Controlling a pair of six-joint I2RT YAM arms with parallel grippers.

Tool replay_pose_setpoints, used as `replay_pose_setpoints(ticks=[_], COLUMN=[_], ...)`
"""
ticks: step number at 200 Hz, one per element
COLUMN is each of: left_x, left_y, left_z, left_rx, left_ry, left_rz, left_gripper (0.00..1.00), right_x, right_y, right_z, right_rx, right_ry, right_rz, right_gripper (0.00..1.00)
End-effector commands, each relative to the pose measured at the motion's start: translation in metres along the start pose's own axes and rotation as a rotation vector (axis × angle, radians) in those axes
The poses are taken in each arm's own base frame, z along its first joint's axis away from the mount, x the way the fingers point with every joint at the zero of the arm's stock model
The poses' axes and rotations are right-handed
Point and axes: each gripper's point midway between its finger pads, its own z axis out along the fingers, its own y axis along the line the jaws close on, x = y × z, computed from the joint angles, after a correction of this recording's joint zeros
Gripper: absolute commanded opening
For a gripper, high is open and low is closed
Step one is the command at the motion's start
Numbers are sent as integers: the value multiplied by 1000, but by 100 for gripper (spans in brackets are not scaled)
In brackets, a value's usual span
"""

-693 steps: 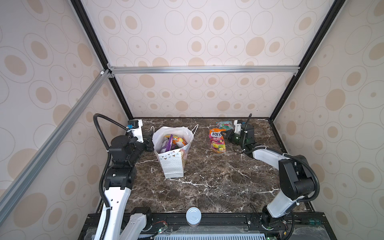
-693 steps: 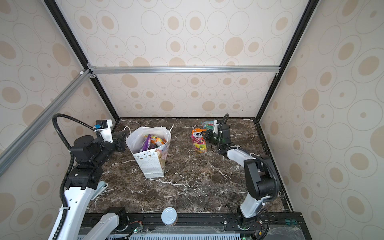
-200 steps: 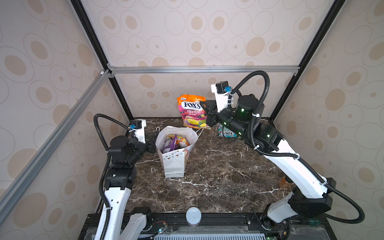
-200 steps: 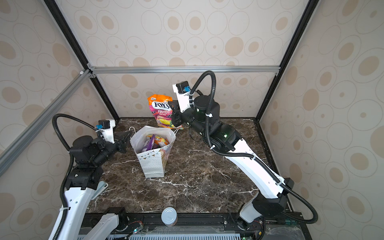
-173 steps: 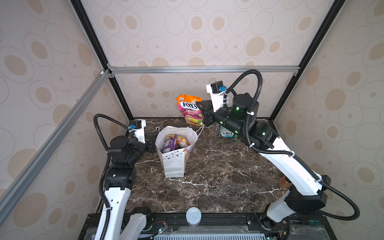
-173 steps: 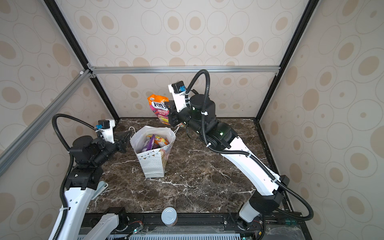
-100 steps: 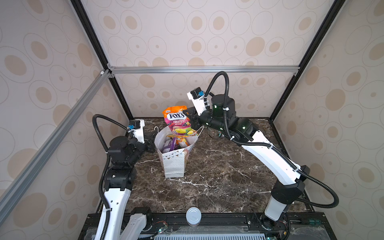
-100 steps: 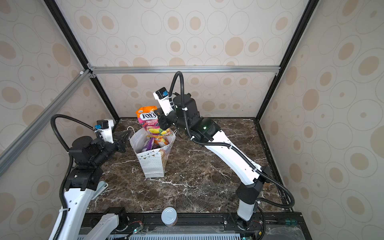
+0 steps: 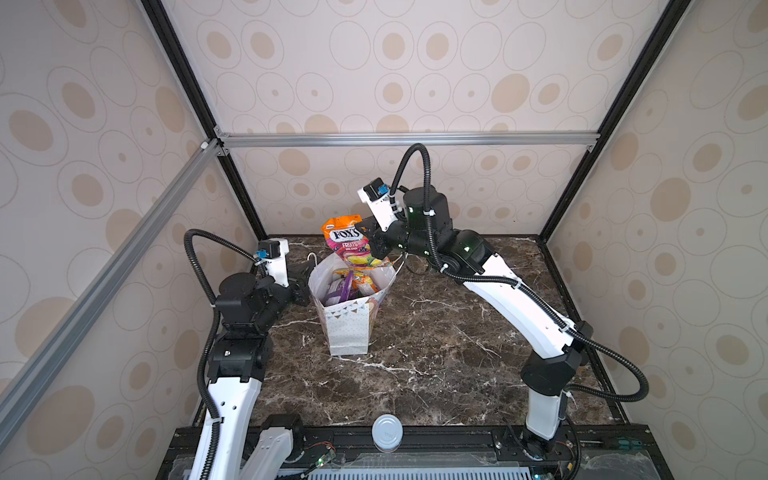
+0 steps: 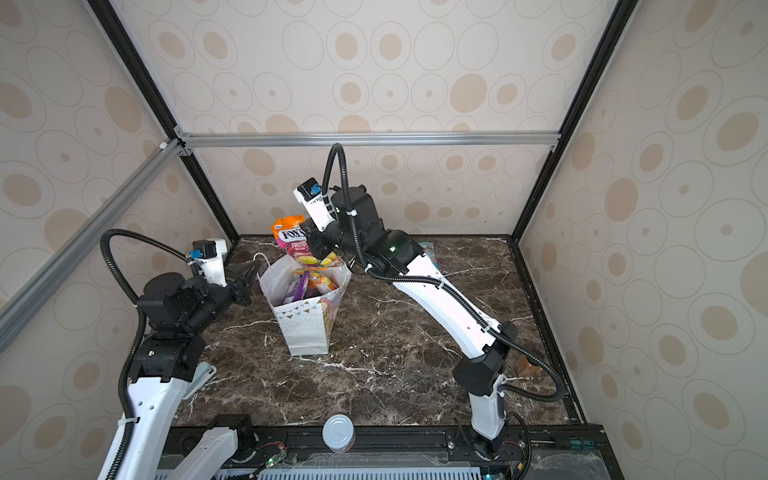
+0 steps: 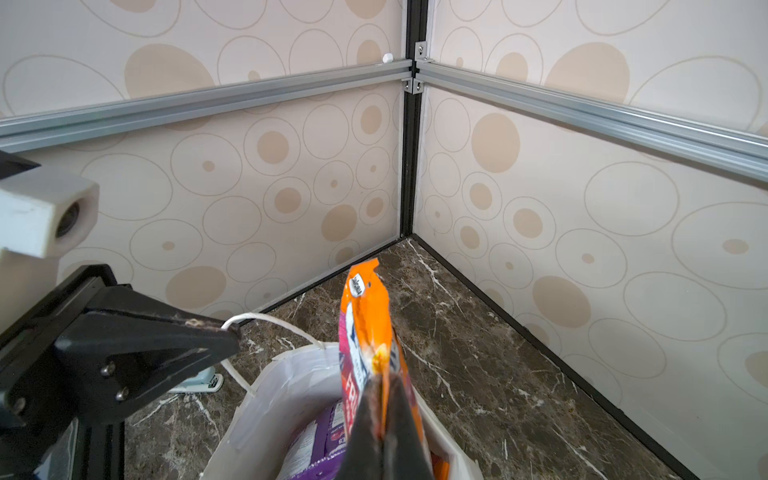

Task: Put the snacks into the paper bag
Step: 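Carry the orange packet with the right gripper over the bag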

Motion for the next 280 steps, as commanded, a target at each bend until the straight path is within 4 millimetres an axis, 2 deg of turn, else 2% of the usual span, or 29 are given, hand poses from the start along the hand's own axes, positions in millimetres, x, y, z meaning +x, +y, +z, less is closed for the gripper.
replay_pose_setpoints(ticks=[1, 49, 166, 216, 280], left_x=[-27, -26, -25, -26, -26], left_y=[-8, -6, -5, -6, -4], left_z=[-10, -10, -9, -9, -9], left_rx=[12, 6, 3, 5, -4], left_ry=[-92, -89, -85, -85, -87], left_rz=[53, 52, 51, 52, 54], left_gripper=[0, 0, 0, 0, 0], right_x=[-21, -15, -5, -1, 7], right_y=[-7, -18, -26, -25, -20], right_z=[-7, 0, 16, 21, 37], right_rx=[-2, -8, 1, -10, -54], right_ry=[-62, -51, -26, -18, -19], right_rz=[-3, 20, 4, 0, -9], right_gripper=[0, 0, 0, 0, 0])
